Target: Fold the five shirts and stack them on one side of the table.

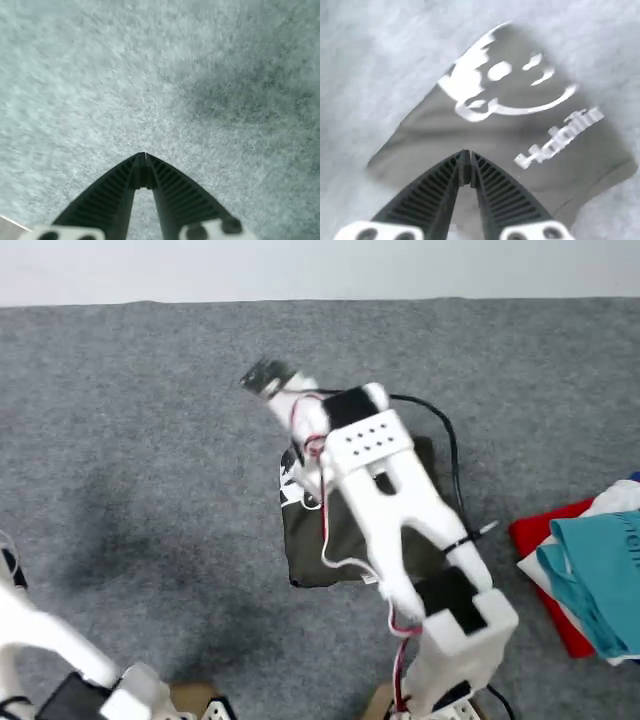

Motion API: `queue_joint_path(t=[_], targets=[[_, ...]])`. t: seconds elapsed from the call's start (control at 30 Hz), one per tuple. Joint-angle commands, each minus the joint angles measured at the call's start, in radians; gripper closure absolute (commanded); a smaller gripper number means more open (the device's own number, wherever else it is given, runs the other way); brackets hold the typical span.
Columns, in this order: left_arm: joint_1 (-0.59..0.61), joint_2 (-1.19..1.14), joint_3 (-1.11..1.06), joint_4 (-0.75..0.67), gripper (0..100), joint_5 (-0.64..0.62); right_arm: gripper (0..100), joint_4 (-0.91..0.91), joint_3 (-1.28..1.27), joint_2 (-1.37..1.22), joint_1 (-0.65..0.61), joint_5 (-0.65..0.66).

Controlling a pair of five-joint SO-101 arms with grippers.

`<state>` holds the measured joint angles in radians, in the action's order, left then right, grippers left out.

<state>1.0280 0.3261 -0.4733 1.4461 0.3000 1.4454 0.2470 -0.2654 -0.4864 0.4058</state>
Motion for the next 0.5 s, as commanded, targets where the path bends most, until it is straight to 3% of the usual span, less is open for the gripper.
queue_joint_path(t=[0.0, 0.27, 0.47], targets=[[-0.028, 0.106, 0.004, 0.021, 100, -0.003, 98.8, -0.154, 0.054, -0.076, 0.028, -0.008], [-0.133, 0.241, -0.091, 0.015, 100, -0.002, 98.8, -0.412, 0.058, -0.308, 0.013, -0.009], [-0.130, 0.308, -0.234, -0.063, 100, -0.002, 98.8, -0.420, 0.170, -0.418, -0.079, -0.003]])
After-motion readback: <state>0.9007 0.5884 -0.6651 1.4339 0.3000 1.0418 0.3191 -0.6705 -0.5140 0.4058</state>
